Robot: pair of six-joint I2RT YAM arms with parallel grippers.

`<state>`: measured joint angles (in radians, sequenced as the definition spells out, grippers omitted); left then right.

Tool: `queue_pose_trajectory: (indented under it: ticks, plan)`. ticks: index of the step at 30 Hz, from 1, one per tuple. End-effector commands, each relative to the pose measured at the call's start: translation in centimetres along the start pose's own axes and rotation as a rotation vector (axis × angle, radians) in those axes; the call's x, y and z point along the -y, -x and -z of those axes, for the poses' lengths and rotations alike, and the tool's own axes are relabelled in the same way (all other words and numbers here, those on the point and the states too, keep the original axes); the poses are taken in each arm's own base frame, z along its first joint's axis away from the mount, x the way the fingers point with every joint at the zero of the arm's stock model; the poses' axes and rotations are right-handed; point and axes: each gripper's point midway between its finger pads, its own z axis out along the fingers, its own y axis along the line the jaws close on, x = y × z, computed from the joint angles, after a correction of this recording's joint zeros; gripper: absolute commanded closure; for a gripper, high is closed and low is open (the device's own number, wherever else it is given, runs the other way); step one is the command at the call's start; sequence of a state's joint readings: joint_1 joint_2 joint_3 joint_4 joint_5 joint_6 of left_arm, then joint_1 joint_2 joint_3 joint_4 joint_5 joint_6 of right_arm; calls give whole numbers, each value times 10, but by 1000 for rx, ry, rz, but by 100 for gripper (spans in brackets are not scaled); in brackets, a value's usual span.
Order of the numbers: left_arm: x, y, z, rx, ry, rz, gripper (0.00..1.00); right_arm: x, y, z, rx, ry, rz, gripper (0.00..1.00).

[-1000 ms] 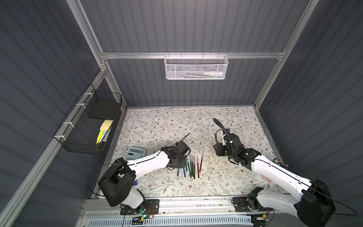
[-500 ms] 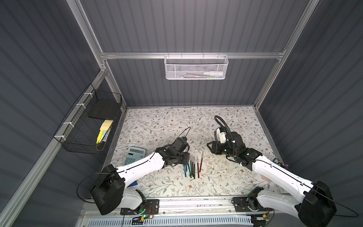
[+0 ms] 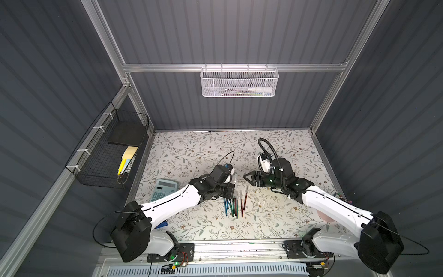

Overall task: Remove protective caps from carving knives
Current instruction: Remove the protective sleeve from the carving knife.

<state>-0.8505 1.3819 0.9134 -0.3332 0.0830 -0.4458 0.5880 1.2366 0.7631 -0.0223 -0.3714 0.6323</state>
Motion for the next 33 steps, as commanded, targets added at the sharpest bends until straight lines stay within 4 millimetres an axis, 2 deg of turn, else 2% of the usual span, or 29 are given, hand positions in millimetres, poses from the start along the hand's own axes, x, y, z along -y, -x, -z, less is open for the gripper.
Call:
queue_pose_trajectory:
  ticks: [1,4,12,25,33]
  plan:
    - [16,17,12,53,-54,-37,100,-19,9,-8,-12,77,-17,30]
    - [18,19,15,61,-61,-39,100,-19,9,-17,-27,90,-34,26]
    - [21,20,22,72,-72,-40,100,-15,7,-38,-65,104,-62,36]
    - [21,18,20,61,-78,-34,100,-23,7,-48,-68,128,-59,39]
    - [22,17,23,64,-84,-33,100,-29,9,-55,-71,140,-54,51]
